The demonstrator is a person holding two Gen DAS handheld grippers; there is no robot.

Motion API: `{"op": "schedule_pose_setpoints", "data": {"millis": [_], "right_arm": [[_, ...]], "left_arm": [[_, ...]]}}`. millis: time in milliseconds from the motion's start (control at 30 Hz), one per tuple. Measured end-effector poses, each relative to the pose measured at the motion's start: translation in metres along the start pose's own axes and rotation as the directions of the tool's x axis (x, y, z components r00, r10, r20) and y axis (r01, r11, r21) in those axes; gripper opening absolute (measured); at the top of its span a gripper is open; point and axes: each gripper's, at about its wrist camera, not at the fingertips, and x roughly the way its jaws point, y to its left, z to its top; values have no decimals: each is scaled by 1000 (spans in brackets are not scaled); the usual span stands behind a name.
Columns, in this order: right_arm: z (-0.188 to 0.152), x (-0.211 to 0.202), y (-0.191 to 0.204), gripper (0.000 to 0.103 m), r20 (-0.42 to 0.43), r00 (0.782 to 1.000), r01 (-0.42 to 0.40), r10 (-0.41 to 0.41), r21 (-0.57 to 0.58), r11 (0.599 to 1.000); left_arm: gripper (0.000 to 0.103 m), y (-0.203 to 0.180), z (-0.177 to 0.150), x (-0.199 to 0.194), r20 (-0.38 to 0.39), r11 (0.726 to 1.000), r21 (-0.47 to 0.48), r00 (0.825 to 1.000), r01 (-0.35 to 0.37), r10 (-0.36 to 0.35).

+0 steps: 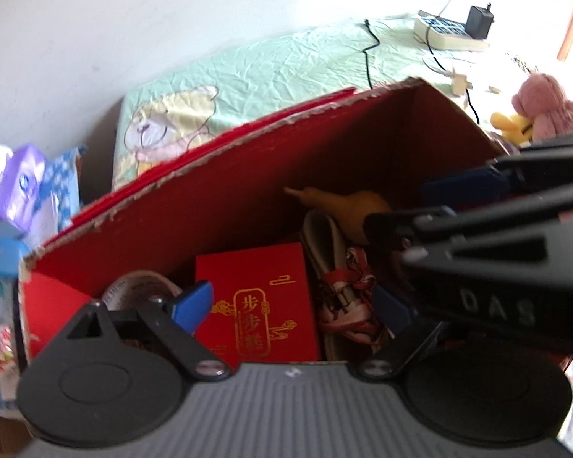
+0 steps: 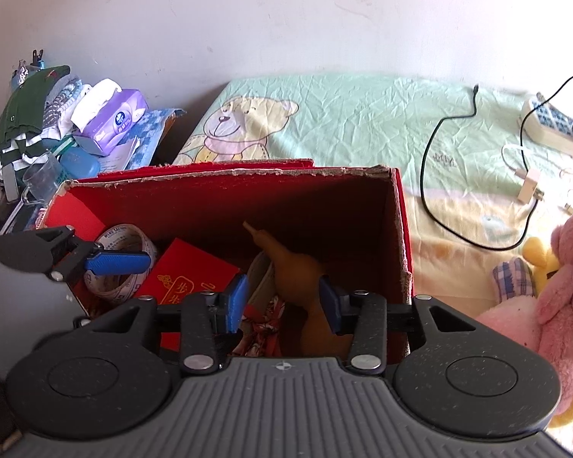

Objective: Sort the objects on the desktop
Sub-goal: 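Open the right gripper to release the gourd in the box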

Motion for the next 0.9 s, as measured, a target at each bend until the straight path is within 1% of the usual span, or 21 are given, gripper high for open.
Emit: {"op": "schedule_pose_setpoints", "data": {"millis": [67, 167, 433, 500, 533, 567, 633, 667, 733, 800, 900], "right_arm": [[-2, -1, 1, 47, 23, 1000, 6, -6, 2, 1000], [-4, -1, 1, 48, 50, 999, 14, -15, 17, 1000], [-12, -3, 3, 48, 123, 991, 45, -47, 18, 999], [-15, -3, 5, 49, 146, 987, 59, -61, 21, 998], [-17, -3, 6, 49, 155, 985, 68, -71, 20, 997], [-17, -2, 7, 50, 159, 984, 75, -77, 19, 997], [-15, -4, 5, 56, 169, 984, 48, -55, 47, 998], [-15, -5, 4, 58, 175, 984, 31, -42, 61, 998], [-14, -5, 4, 58, 177, 983, 30, -42, 68, 997], [-13, -4, 5, 58, 174, 984, 31, -42, 63, 998], [-12, -3, 7, 58, 171, 984, 37, -47, 58, 998]], "left_arm": [[91, 6, -1, 0, -2, 999, -42, 1000, -3, 3], [90, 5, -2, 0, 6, 998, -64, 1000, -25, 25], [92, -5, -7, -3, 19, 992, -55, 993, -114, 115], [90, -9, -10, -2, 29, 989, -45, 990, -139, 140], [91, -7, -10, -3, 38, 988, -59, 989, -140, 143], [91, -3, -10, -3, 34, 989, -81, 992, -122, 125], [91, 8, -9, 1, 10, 988, -136, 997, -69, 71], [91, 13, -9, 2, 0, 984, -167, 998, -59, 59], [90, 18, -10, 3, -15, 976, -202, 997, -76, 74], [92, 18, -10, 0, -11, 972, -211, 994, -107, 107], [92, 23, -13, -4, -12, 961, -228, 987, -158, 159]]}}
